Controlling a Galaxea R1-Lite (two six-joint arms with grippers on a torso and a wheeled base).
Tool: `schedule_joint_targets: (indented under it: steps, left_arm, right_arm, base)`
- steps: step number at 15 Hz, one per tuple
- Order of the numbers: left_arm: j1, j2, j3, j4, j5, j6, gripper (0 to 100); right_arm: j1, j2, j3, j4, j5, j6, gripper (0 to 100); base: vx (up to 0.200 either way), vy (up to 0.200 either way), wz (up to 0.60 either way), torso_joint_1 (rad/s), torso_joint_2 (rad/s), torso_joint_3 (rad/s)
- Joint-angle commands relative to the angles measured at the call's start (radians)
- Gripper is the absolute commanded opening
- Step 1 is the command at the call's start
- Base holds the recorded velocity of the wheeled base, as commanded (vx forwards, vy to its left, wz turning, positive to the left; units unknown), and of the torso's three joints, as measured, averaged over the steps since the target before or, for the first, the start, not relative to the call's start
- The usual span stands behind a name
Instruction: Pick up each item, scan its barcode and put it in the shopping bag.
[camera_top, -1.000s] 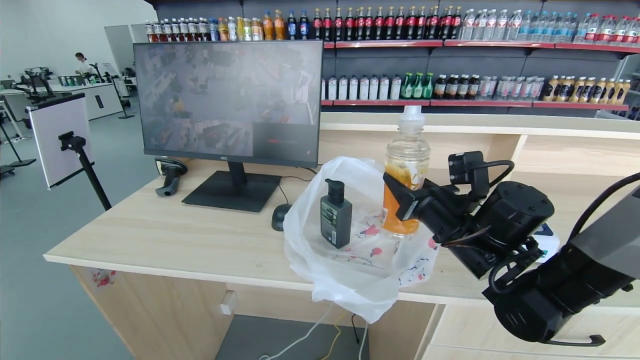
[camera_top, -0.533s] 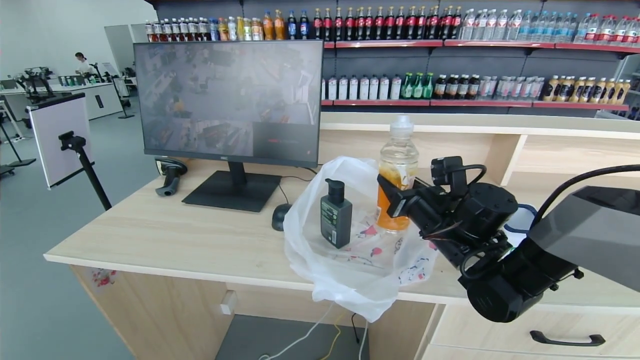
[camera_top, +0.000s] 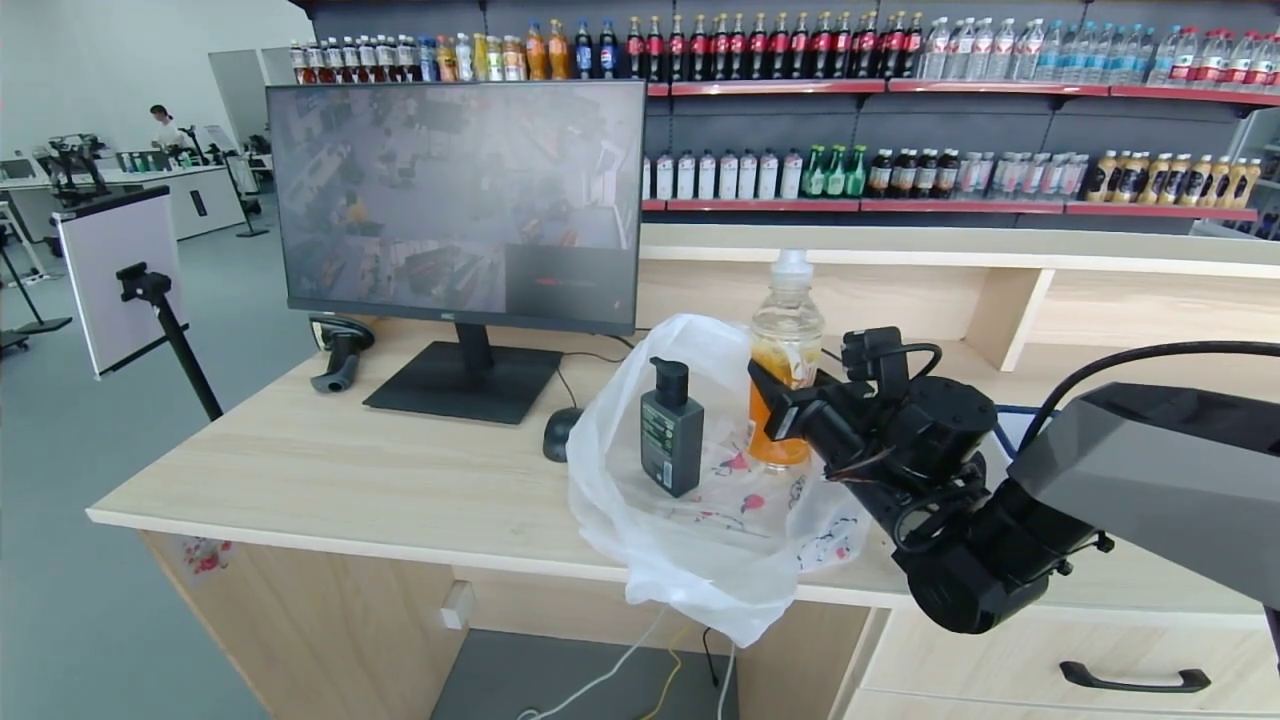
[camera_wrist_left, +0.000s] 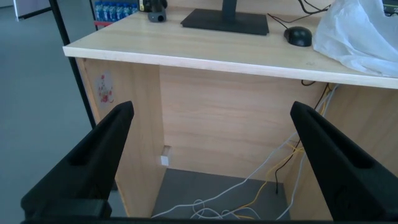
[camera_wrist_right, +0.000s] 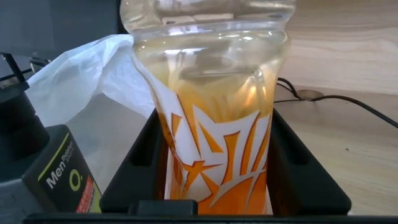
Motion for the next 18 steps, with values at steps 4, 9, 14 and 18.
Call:
schedule_joint_targets:
  steps: [4,9,14,18]
  left_arm:
    - [0.0,0.0,0.0,0.0,0.0,0.0,100]
    - [0.0,0.0,0.0,0.0,0.0,0.0,100]
    - [0.0,0.0,0.0,0.0,0.0,0.0,100]
    - [0.0,0.0,0.0,0.0,0.0,0.0,100]
  right_arm:
    - [-0.001,0.006,0.026,0.004,-0.001,-0.001,0]
    - [-0.001,0.003,0.051,0.004,-0.001,-0.001,0]
    - [0.001,-0.005,0.086,0.004,-0.001,0.002,0]
    - [0.001,-0.02,0.107,0.004,-0.001,0.002,0]
  base:
    - [0.0,0.0,0.0,0.0,0.0,0.0]
    - [0.0,0.0,0.0,0.0,0.0,0.0]
    - [0.0,0.0,0.0,0.0,0.0,0.0]
    - [0.0,0.0,0.0,0.0,0.0,0.0]
